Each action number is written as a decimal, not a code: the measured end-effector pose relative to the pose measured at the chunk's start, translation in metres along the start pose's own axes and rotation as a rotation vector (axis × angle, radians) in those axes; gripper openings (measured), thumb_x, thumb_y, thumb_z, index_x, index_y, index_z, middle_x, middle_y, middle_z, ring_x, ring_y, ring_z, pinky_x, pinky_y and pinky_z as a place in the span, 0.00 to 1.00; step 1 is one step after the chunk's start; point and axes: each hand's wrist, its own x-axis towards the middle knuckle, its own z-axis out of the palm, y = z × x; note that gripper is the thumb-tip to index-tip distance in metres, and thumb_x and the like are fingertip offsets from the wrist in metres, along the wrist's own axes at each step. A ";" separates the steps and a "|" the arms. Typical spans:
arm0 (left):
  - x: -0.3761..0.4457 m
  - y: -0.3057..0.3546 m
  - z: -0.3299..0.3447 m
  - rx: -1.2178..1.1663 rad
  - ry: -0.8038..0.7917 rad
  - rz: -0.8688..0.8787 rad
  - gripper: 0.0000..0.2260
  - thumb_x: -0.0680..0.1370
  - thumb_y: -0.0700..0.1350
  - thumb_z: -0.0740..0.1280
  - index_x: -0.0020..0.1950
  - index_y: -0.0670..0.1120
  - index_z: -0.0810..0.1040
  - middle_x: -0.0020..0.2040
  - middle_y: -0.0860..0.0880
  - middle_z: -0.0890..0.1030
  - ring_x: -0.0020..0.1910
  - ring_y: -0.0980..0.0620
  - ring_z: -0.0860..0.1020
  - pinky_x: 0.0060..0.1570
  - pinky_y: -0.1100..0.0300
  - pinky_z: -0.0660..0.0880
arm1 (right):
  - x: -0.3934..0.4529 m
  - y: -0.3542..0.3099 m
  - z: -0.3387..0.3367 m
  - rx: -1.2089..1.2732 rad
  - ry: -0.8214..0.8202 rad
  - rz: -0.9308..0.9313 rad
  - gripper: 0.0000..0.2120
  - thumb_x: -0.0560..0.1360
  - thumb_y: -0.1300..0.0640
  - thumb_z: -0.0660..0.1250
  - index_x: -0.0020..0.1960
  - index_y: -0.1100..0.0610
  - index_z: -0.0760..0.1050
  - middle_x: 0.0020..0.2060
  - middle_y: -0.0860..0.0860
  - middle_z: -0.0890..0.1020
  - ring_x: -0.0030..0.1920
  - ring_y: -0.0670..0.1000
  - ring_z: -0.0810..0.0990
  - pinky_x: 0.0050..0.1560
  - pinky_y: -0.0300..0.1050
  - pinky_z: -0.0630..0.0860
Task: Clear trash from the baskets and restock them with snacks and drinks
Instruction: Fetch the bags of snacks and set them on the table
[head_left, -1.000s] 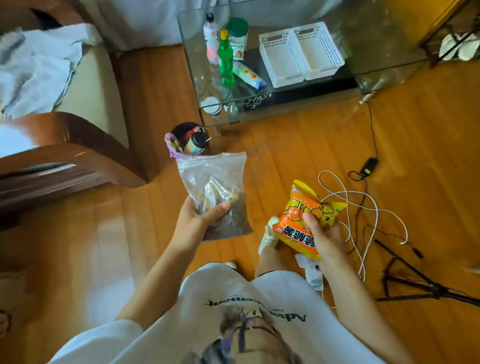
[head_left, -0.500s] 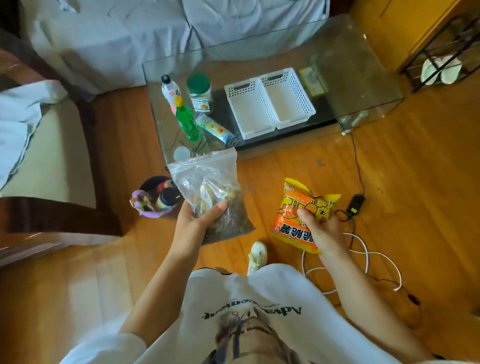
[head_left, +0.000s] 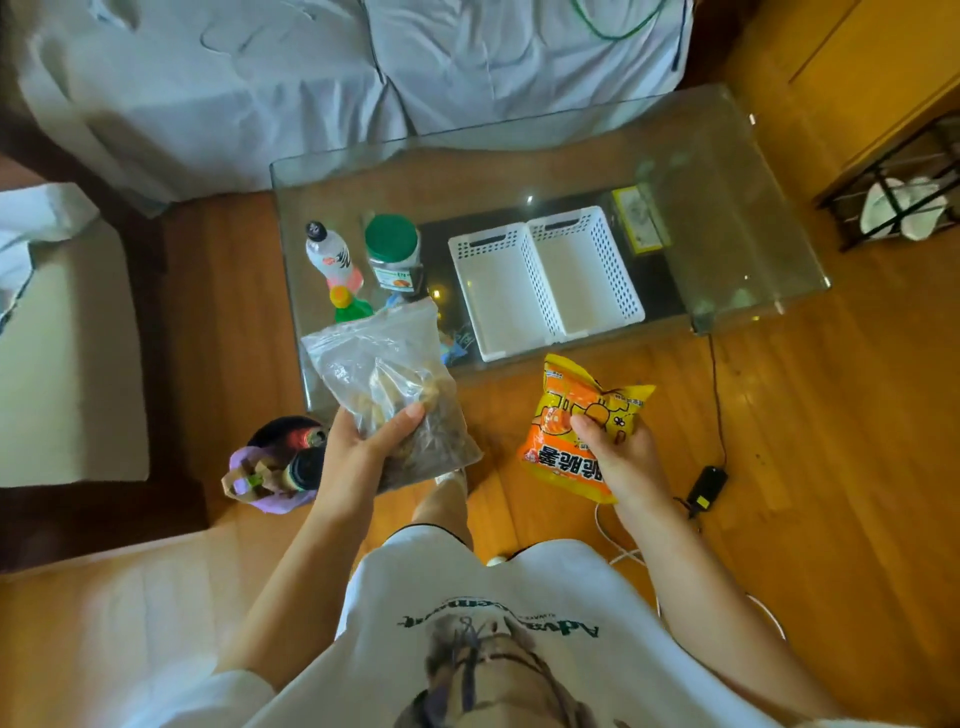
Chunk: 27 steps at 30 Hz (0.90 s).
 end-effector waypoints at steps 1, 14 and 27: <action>0.017 0.011 0.003 0.000 -0.011 0.006 0.14 0.65 0.50 0.73 0.49 0.55 0.77 0.43 0.54 0.85 0.44 0.54 0.84 0.42 0.60 0.78 | 0.016 -0.010 0.006 0.004 -0.007 -0.002 0.06 0.71 0.57 0.70 0.45 0.49 0.75 0.41 0.44 0.83 0.37 0.39 0.83 0.31 0.32 0.77; 0.179 0.121 0.035 0.018 -0.014 -0.031 0.24 0.61 0.55 0.72 0.55 0.53 0.73 0.47 0.56 0.83 0.43 0.56 0.83 0.34 0.70 0.77 | 0.171 -0.104 0.074 0.009 -0.046 0.011 0.09 0.72 0.58 0.68 0.47 0.46 0.74 0.40 0.40 0.83 0.40 0.40 0.83 0.34 0.33 0.79; 0.405 0.112 0.117 0.013 0.170 -0.142 0.13 0.70 0.44 0.74 0.50 0.53 0.74 0.44 0.53 0.82 0.42 0.56 0.81 0.36 0.68 0.77 | 0.416 -0.152 0.107 -0.240 -0.089 0.087 0.14 0.65 0.49 0.75 0.47 0.46 0.73 0.44 0.41 0.81 0.44 0.41 0.80 0.35 0.29 0.74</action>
